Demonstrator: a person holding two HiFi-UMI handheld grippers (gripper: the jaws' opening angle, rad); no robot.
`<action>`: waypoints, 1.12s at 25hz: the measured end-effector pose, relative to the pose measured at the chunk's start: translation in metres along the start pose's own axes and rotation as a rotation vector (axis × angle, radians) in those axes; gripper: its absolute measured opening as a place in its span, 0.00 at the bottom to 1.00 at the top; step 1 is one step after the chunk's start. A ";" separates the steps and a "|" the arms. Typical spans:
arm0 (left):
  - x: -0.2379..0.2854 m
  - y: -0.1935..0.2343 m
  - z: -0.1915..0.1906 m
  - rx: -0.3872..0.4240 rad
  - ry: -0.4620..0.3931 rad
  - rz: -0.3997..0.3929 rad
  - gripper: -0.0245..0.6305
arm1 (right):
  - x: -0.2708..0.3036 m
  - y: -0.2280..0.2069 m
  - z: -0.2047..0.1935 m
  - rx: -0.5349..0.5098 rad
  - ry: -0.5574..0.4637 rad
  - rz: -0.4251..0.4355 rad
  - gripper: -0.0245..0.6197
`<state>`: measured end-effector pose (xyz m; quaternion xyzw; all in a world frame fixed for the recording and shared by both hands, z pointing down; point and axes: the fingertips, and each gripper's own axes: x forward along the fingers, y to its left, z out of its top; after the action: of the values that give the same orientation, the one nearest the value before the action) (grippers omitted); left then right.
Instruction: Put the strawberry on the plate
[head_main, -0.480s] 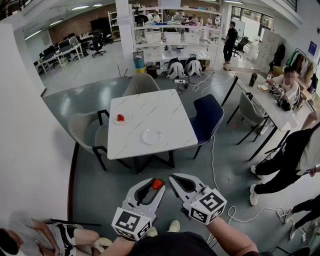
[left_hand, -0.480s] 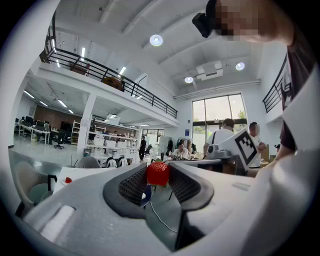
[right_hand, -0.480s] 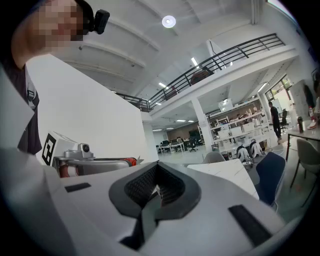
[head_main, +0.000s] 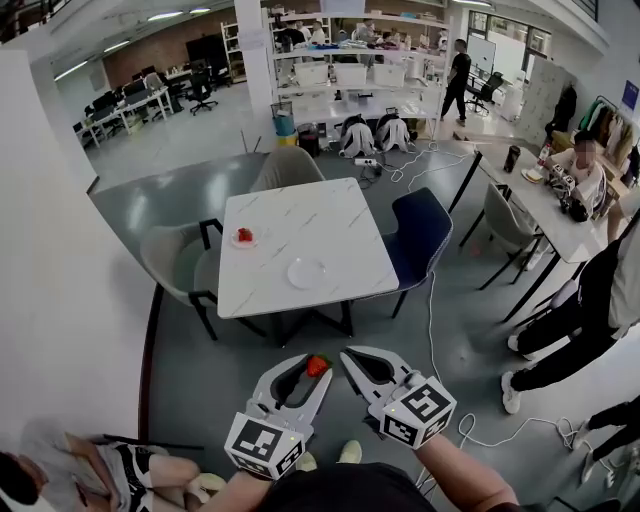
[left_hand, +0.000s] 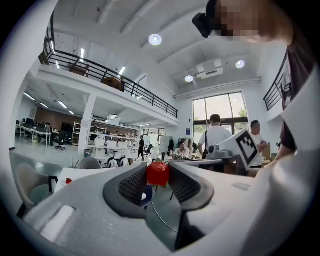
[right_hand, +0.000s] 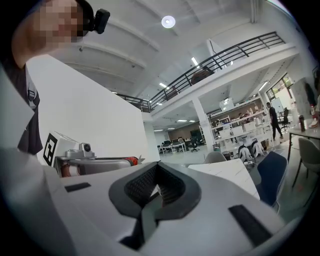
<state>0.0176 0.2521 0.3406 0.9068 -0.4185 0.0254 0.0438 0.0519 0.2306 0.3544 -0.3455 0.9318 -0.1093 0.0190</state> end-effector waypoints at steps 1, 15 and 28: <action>0.001 0.000 -0.001 0.001 0.001 0.002 0.26 | 0.000 0.000 0.000 0.004 -0.003 0.006 0.04; 0.017 0.011 -0.006 0.009 0.019 0.067 0.26 | -0.006 -0.025 0.001 0.042 -0.038 0.040 0.04; 0.055 0.067 -0.011 0.005 0.024 0.071 0.26 | 0.049 -0.059 0.003 0.048 -0.027 0.036 0.04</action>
<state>0.0024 0.1681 0.3604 0.8912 -0.4496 0.0390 0.0458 0.0529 0.1546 0.3664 -0.3294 0.9347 -0.1267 0.0421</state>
